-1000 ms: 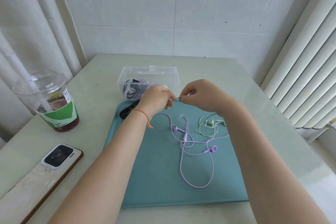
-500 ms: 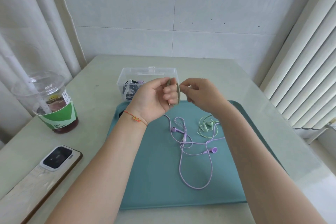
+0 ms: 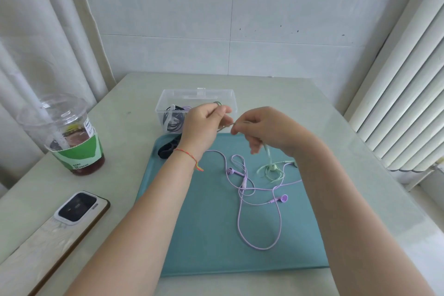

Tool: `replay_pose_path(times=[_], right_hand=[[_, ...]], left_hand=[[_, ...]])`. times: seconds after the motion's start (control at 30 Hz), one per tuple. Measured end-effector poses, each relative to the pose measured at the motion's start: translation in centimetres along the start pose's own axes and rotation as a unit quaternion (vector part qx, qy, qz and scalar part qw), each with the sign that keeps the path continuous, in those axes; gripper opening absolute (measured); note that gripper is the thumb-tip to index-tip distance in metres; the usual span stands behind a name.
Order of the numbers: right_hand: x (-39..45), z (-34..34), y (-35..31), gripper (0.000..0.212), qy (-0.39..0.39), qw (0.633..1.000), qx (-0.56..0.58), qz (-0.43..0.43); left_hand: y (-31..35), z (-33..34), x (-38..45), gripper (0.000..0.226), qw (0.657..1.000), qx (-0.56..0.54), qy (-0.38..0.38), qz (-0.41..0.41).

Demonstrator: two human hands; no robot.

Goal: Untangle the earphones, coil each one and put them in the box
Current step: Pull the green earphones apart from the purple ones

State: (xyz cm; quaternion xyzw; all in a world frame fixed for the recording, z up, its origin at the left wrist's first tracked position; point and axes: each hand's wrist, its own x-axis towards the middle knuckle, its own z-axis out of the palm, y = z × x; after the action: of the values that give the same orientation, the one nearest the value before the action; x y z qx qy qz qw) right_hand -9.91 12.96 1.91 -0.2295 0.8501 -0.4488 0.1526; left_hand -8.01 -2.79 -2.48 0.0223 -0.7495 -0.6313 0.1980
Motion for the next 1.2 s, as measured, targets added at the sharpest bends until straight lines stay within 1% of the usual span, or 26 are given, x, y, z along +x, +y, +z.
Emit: replay_pose_path(times=[0.07,0.13,0.23,0.33,0.4,0.47,0.57,0.63,0.73,0.77,0.9,0.97,1.13,1.2], right_hand=[[0.0,-0.9,0.1,0.016,0.046,0.999,0.010,-0.007],[0.1,-1.6,0.3,0.017,0.091,0.995,0.044,-0.010],[0.3,-1.9,0.6,0.017,0.146,0.986,0.083,-0.013],[0.7,-1.3,0.9,0.019,0.168,0.983,0.074,-0.016],[1.0,-0.6,1.2,0.021,0.145,0.987,0.075,-0.011],[1.1,0.1,1.2,0.024,0.104,0.992,0.076,0.003],[1.1,1.3,1.1,0.030,0.054,0.998,0.043,0.008],[1.1,1.9,1.0,0.029,0.030,0.999,0.004,0.011],[1.2,2.7,0.8,0.020,0.004,1.000,0.004,0.022],[1.2,2.9,0.7,0.019,-0.002,1.000,0.011,0.025],[1.1,3.2,0.4,0.024,-0.015,0.999,-0.002,0.034],[1.0,3.2,0.3,0.022,-0.009,0.999,-0.002,0.041],[0.9,3.0,0.3,0.019,-0.009,0.997,-0.022,0.067],[0.9,2.9,0.2,0.020,-0.004,0.997,-0.029,0.070]], left_hand=[[0.2,-0.2,0.0,0.026,0.997,0.066,-0.048,-0.017],[0.8,-0.3,0.0,0.032,0.990,0.068,-0.103,-0.066],[1.7,-0.1,-0.3,0.033,0.972,-0.024,-0.166,-0.162],[2.1,-0.1,-0.6,0.035,0.930,-0.182,-0.237,-0.213],[2.1,-0.5,-0.5,0.030,0.892,-0.313,-0.239,-0.223],[2.1,-0.7,-0.3,0.024,0.859,-0.404,-0.226,-0.216],[1.9,-0.9,-0.1,0.018,0.831,-0.476,-0.200,-0.207],[1.8,-0.8,0.0,0.021,0.821,-0.502,-0.175,-0.208],[1.7,-0.6,0.1,0.035,0.831,-0.508,-0.120,-0.193],[1.7,-0.5,0.1,0.036,0.838,-0.503,-0.102,-0.184],[1.5,-0.4,0.0,0.025,0.864,-0.476,-0.070,-0.148],[1.3,-0.5,0.1,0.024,0.876,-0.460,-0.060,-0.131],[1.2,-0.3,0.3,0.022,0.920,-0.378,-0.046,-0.095],[1.3,0.0,0.2,0.021,0.929,-0.357,-0.044,-0.084]])
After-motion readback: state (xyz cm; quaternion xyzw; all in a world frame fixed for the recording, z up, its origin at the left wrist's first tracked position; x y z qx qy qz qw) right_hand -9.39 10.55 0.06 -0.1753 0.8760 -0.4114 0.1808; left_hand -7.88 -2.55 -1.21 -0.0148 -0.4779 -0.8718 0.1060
